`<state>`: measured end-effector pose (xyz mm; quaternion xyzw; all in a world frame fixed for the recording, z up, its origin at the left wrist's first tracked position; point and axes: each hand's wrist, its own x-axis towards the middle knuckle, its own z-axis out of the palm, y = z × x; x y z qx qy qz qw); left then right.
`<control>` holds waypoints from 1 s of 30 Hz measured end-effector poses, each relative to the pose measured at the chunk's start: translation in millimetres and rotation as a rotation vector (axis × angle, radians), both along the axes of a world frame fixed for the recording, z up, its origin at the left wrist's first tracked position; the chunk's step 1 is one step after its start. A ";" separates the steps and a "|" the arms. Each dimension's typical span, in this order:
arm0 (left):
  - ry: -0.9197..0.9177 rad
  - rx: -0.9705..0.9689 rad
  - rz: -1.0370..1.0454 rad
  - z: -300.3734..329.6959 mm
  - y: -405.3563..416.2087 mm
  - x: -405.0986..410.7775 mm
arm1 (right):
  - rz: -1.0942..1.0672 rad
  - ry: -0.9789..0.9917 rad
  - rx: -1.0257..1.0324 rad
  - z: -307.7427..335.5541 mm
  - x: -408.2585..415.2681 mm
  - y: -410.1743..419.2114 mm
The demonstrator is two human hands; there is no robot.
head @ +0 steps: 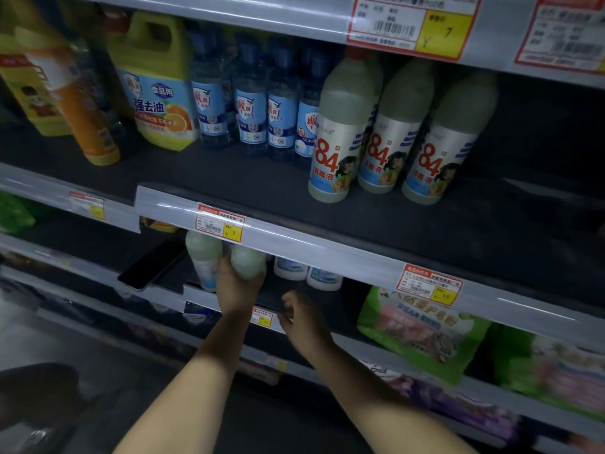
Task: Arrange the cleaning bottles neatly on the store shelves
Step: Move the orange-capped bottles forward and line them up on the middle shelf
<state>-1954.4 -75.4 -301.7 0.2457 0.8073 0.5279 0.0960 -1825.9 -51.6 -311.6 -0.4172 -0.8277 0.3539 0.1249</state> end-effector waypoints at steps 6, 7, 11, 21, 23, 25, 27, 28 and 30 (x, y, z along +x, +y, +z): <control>-0.002 -0.005 -0.047 -9.9 -25.7 14.2 | -0.022 -0.013 -0.062 -0.2 9.0 -5.1; 0.009 0.009 -0.066 -9.6 -31.5 18.1 | -0.022 -0.011 -0.070 0.4 9.6 -6.3; 0.075 0.061 -0.182 5.6 -55.1 36.0 | -0.022 0.017 -0.046 6.9 8.7 -14.0; 0.104 0.075 -0.256 80.8 -91.8 85.3 | -0.085 0.339 0.036 42.6 33.3 -38.2; 0.065 0.132 -0.291 102.2 -92.8 94.1 | -0.101 0.405 0.010 60.4 41.8 -39.1; 0.029 0.205 -0.366 126.5 -91.3 101.6 | -0.125 0.405 -0.009 84.1 52.6 -39.9; 0.028 0.255 -0.443 152.3 -88.6 107.9 | -0.125 0.480 0.040 107.7 62.5 -40.4; 0.033 0.279 -0.484 164.1 -86.5 111.1 | -0.132 0.547 0.079 119.5 66.9 -41.0; 0.026 0.326 -0.577 182.3 -80.2 116.6 | -0.178 0.634 0.140 140.0 74.4 -40.0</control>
